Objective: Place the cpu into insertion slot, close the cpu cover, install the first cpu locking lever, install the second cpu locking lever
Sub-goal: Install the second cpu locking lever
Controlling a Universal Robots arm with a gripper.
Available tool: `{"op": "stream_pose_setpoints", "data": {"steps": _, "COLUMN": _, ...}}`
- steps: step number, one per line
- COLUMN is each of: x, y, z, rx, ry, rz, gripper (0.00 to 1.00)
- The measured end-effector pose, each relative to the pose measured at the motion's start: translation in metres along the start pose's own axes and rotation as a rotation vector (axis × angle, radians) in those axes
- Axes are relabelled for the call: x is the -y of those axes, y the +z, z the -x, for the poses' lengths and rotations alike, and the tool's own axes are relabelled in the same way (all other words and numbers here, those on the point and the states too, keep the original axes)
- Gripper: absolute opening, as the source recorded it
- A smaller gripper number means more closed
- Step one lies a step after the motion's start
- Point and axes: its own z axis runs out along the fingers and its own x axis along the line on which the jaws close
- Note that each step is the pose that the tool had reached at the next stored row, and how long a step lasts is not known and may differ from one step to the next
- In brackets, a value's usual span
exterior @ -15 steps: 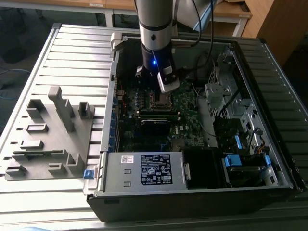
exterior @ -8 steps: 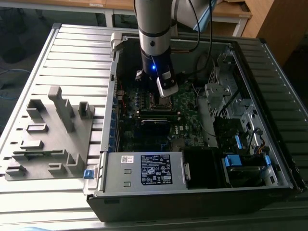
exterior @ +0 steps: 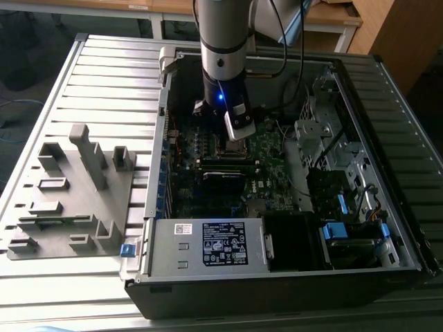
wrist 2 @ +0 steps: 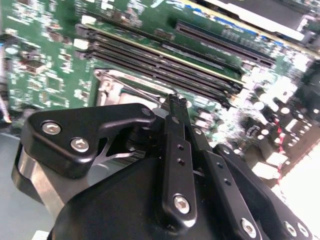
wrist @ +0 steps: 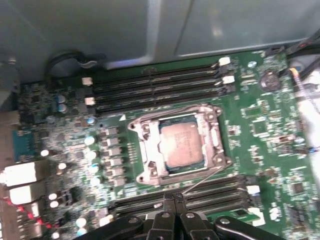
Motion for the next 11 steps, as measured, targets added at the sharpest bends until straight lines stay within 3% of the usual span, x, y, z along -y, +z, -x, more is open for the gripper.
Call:
{"op": "stream_pose_setpoints", "data": {"steps": 2, "x": 0.0000, "y": -0.0001, "z": 0.0000, "rx": -0.0028, "ry": 0.000, "rz": -0.0007, "gripper": 0.11}}
{"op": "stream_pose_setpoints", "data": {"steps": 11, "x": -0.0032, "y": 0.0023, "z": -0.0005, "rx": -0.0034, "ry": 0.000, "rz": -0.0004, "gripper": 0.11}}
